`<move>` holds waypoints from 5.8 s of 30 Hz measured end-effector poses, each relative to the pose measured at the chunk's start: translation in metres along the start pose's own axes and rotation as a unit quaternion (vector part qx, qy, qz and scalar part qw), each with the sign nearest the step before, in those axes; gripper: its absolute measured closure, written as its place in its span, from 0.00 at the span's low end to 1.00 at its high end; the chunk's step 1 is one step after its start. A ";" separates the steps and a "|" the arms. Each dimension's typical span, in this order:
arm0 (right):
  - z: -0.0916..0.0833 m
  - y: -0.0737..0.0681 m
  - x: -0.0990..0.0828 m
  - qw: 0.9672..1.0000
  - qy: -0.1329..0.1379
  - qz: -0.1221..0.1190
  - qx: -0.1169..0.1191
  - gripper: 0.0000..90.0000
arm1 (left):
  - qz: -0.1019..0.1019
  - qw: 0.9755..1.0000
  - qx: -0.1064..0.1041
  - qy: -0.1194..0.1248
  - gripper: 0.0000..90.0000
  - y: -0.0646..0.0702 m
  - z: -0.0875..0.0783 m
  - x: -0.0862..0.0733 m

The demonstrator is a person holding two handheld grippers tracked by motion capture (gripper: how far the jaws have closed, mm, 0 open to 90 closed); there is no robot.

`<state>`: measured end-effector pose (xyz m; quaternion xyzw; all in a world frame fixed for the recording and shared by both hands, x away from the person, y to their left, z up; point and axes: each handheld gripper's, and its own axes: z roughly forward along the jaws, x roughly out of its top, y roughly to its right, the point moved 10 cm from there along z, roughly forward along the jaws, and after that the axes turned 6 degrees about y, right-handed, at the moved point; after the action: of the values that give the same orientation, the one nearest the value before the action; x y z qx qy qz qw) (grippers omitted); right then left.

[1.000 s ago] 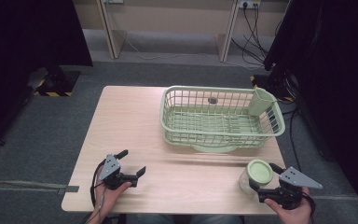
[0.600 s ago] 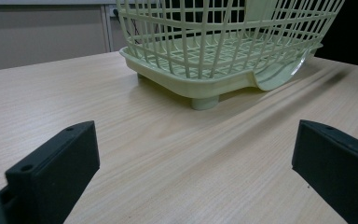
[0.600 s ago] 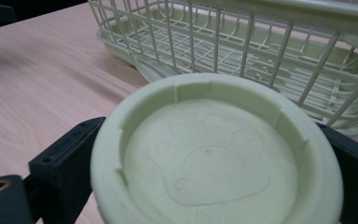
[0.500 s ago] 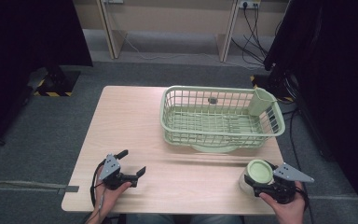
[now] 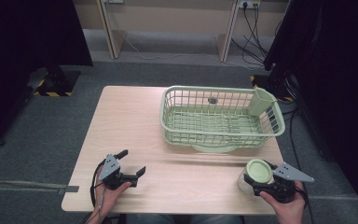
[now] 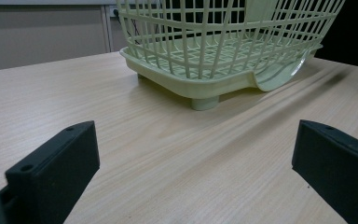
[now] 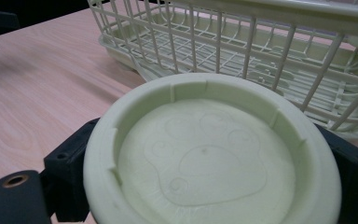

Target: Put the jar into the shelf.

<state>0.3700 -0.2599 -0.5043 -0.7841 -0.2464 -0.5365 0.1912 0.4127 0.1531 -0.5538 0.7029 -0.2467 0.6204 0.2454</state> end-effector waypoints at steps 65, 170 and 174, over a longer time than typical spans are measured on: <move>0.049 -0.007 0.198 0.997 0.056 -0.036 0.031 0.13 | 0.000 1.000 -0.001 -0.001 0.00 0.000 0.000 0.000; 0.232 0.052 0.134 0.981 -0.185 0.037 -0.043 0.10 | 0.003 1.000 -0.008 -0.001 0.00 0.002 0.000 0.000; 0.228 0.053 0.139 0.982 -0.179 0.040 -0.045 0.07 | 0.004 1.000 -0.008 -0.002 0.00 0.002 0.000 0.000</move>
<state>0.6134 -0.1490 -0.4563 -0.8847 -0.2205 -0.3896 0.1303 0.4116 0.1517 -0.5540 0.7011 -0.2553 0.6180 0.2479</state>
